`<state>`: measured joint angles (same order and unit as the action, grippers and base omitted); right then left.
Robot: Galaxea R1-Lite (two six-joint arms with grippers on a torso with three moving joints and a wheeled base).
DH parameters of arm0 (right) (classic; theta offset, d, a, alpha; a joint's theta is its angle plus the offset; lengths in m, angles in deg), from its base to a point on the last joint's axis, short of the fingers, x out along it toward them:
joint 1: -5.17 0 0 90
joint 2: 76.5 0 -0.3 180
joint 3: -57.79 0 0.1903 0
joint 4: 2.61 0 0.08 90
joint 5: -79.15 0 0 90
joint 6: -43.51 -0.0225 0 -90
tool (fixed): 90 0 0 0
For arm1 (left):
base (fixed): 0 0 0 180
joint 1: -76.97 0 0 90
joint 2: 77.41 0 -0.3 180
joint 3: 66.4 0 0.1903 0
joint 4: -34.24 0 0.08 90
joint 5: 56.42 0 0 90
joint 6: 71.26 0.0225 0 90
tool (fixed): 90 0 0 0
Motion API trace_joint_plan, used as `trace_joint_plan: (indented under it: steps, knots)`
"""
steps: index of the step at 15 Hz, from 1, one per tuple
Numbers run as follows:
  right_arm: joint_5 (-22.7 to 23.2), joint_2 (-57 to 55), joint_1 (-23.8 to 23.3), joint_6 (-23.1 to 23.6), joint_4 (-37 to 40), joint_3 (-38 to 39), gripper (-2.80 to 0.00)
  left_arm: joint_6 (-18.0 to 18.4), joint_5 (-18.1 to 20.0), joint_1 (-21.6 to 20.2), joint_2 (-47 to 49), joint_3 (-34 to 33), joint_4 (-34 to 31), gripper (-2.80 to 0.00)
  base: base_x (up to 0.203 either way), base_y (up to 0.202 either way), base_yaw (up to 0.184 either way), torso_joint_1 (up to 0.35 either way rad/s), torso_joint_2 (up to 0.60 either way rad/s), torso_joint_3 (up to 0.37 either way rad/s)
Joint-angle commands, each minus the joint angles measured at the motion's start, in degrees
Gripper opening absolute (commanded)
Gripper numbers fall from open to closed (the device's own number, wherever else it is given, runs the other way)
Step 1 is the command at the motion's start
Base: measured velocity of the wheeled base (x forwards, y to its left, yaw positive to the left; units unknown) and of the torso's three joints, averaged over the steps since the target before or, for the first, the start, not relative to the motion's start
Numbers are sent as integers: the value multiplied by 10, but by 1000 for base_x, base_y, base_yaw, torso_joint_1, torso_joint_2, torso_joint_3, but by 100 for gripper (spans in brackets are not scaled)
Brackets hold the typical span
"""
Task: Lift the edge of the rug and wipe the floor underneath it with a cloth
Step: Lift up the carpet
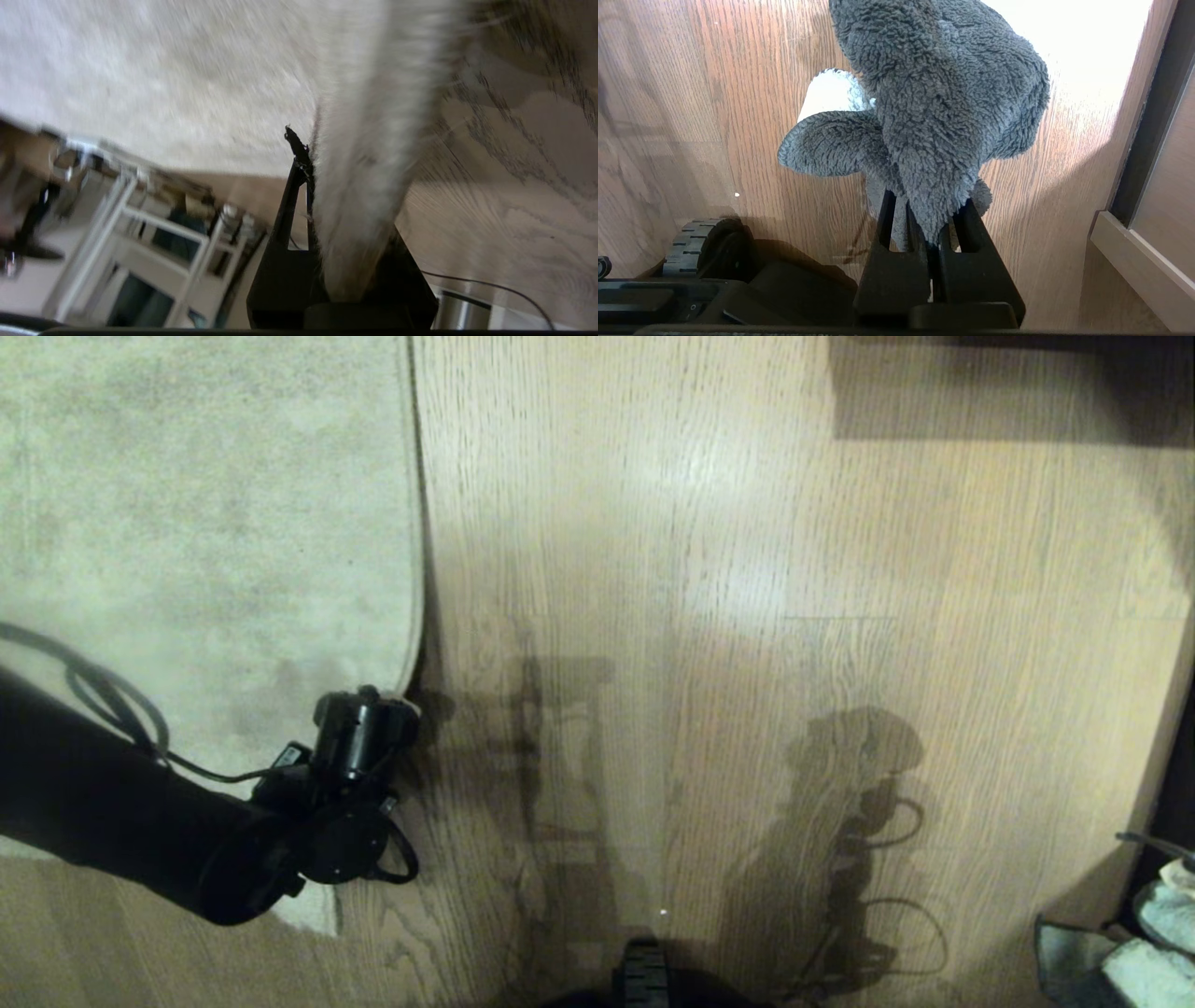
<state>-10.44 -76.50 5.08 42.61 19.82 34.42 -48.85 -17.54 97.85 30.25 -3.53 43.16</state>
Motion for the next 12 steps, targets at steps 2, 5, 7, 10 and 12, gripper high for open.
trace_joint_plan:
  steps: [2,5,7,10,12]
  knots:
    - [0,-1,0,0,0,0,-280,48,73,-30,-60,12,5,-280,0,0,0,0,0,0]
    - [0,-1,0,-1,0,0,-280,76,169,-73,-97,19,1,-280,0,0,0,0,0,0]
    - [0,-1,0,-1,0,0,-280,79,222,-100,-116,20,1,-280,0,0,0,0,0,0]
    - [0,-1,0,-1,0,0,-280,79,261,-123,-144,17,1,-280,0,0,0,0,0,0]
    - [0,-1,0,-1,0,0,-280,79,277,-130,-162,15,1,-280,0,0,0,0,0,0]
